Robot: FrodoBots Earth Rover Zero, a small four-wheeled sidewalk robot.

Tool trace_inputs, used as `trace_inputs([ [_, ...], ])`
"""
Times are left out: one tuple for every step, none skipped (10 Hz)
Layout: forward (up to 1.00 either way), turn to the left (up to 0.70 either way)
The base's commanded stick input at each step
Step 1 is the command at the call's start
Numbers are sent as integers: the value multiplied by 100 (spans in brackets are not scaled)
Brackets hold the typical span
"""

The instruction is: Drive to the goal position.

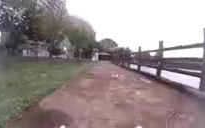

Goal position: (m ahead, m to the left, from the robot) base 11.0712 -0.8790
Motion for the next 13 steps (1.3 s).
trace_inputs([
  [100, 10],
  [100, 10],
  [100, 10],
  [100, 10],
  [100, 10],
  [100, 10],
  [100, 10],
  [100, -27],
  [100, -30],
  [100, -23],
  [100, -7],
  [100, 8],
  [100, 10],
])
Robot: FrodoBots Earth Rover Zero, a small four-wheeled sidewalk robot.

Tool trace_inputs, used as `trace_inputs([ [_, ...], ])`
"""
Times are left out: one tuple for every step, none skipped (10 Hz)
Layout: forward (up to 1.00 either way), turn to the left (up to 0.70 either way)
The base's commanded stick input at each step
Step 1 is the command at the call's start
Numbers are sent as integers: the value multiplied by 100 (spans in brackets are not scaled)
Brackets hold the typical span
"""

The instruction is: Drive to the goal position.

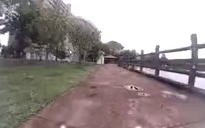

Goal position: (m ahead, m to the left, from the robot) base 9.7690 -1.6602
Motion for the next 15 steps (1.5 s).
trace_inputs([
  [100, 10],
  [100, -7],
  [100, -30],
  [100, -30],
  [100, -30],
  [100, -30],
  [100, -21],
  [100, -9],
  [100, 3],
  [100, 10],
  [100, 10],
  [100, 10],
  [100, 10],
  [100, 10],
  [100, 10],
])
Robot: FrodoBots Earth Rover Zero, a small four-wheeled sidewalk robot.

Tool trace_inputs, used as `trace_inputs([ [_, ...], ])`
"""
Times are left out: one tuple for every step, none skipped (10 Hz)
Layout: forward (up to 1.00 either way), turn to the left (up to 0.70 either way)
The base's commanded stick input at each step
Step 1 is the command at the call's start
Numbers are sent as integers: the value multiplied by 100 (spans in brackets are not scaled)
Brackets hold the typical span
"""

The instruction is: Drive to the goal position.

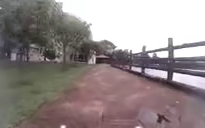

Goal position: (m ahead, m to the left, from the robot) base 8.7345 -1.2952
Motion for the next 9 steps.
trace_inputs([
  [100, 10],
  [100, 10],
  [100, 10],
  [100, -7],
  [100, -18],
  [100, 3],
  [100, 10],
  [100, 10],
  [100, 10],
])
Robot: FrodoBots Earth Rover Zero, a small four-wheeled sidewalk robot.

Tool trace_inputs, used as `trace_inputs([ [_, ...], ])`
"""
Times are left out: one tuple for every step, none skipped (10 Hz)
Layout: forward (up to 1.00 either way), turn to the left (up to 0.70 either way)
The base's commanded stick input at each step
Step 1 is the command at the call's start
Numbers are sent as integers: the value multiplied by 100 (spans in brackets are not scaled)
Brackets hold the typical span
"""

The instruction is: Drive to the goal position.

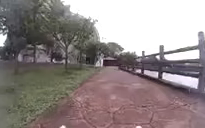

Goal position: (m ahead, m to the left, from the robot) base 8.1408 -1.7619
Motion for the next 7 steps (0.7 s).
trace_inputs([
  [100, 10],
  [100, 10],
  [100, 10],
  [100, -6],
  [100, -22],
  [100, -30],
  [100, -30],
])
